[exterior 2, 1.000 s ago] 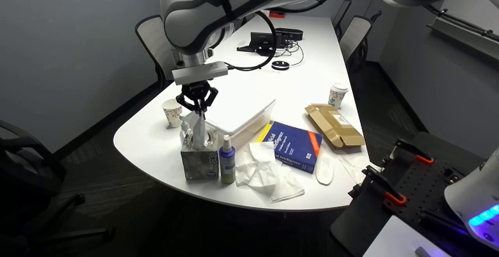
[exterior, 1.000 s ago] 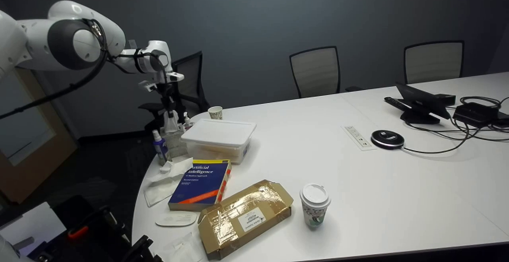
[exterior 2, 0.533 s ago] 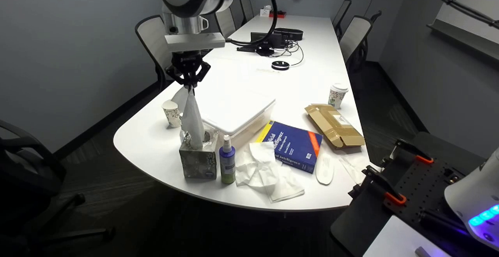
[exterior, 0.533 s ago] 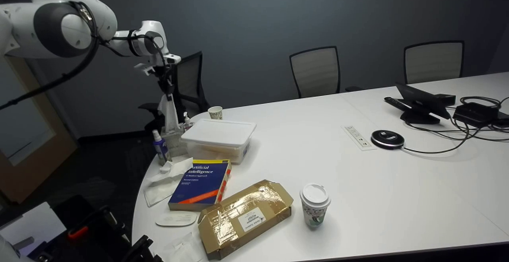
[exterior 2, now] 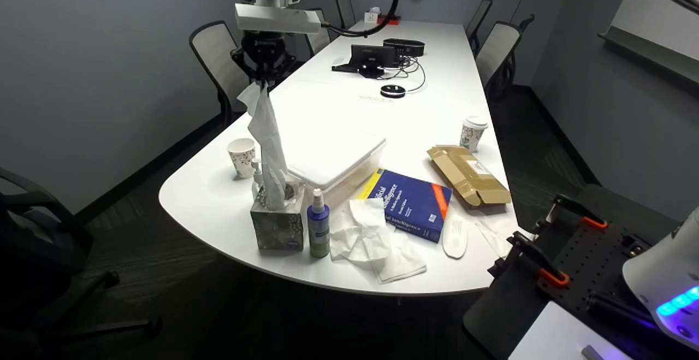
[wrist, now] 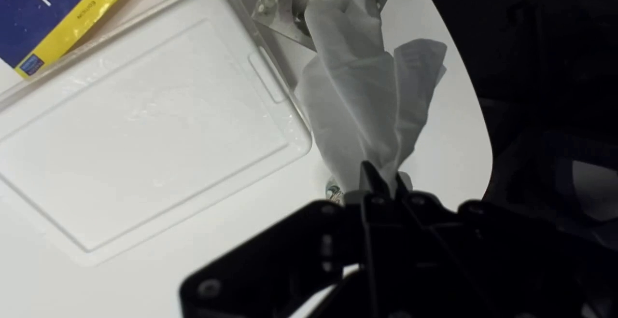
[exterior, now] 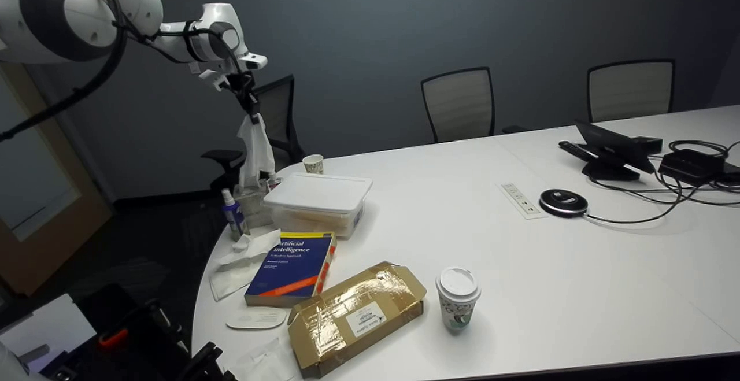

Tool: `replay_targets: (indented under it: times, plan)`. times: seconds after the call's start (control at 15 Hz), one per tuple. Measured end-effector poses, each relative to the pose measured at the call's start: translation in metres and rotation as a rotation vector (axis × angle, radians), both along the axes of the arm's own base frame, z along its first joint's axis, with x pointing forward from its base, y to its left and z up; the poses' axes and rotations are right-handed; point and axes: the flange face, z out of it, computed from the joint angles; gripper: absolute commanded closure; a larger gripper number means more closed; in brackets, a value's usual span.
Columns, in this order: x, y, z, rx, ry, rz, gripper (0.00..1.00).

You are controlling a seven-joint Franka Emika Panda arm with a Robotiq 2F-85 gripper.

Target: Remove a tissue from the tissue box and wipe the white lid of the lunchbox with the tissue

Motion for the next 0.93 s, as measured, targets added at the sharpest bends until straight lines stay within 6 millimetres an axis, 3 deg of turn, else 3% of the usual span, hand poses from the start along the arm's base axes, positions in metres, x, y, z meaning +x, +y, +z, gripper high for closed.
replay_targets:
  times: [0.13,0.27,0.53,0.93]
  plan:
    - [0.003,-0.025,0.001,-0.012,-0.01,-0.06,1.0]
    - [0.002,-0.054,-0.01,-0.061,0.005,-0.141,1.0]
    - [-0.012,-0.101,-0.062,-0.18,0.079,-0.272,1.0]
    - [-0.048,-0.125,-0.138,-0.273,0.203,-0.369,1.0]
